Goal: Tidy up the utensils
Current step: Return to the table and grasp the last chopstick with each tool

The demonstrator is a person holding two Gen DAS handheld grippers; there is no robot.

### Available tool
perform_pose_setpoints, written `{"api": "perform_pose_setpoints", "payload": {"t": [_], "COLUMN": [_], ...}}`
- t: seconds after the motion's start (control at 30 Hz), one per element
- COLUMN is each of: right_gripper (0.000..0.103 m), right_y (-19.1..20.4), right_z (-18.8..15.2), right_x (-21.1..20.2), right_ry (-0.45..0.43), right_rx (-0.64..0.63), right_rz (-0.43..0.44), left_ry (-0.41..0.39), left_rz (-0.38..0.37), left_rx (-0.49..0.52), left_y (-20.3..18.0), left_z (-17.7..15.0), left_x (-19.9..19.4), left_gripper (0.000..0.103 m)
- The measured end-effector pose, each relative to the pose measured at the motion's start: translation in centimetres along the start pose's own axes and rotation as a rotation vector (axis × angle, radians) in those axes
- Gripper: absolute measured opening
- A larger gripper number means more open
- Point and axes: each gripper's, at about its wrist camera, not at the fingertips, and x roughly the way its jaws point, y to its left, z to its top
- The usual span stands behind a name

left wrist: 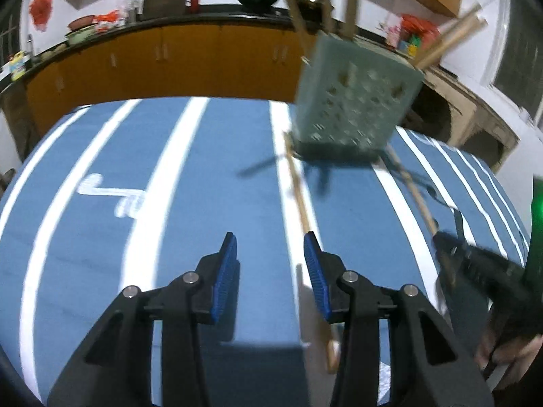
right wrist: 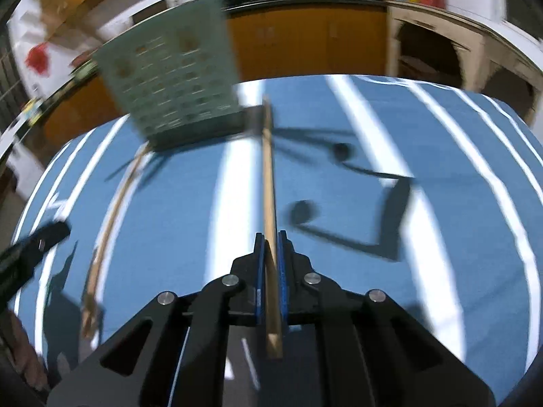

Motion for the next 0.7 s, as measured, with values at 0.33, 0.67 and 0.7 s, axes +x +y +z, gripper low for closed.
{"api": "perform_pose_setpoints", "payload": {"t": [0.33, 0.67, 0.7], "right_gripper": [0.008, 0.008, 0.008], "right_y": [-2.8, 0.0, 0.0], "right_z": [-0.1, -0.6, -0.5], "right_x": [-0.2, -0.1, -0.1], "right_ry": [-0.007, 0.000, 0.000], "right_rx": [0.054, -0.063, -0.065], "right_rz": [0.017, 0.052, 0.050], "left_ry": [0.062, 0.057, 0.058], "left_rz": [0.069, 0.148, 0.153], "left_rx": [0.101, 0.029, 0.023], "left_y": [-2.8, 1.3, 1.7], "left_z": [-1.0, 0.1, 0.2], "left_x": [2.7, 2.8, 2.8], "left_gripper": [0.034, 0.008, 0.008]}}
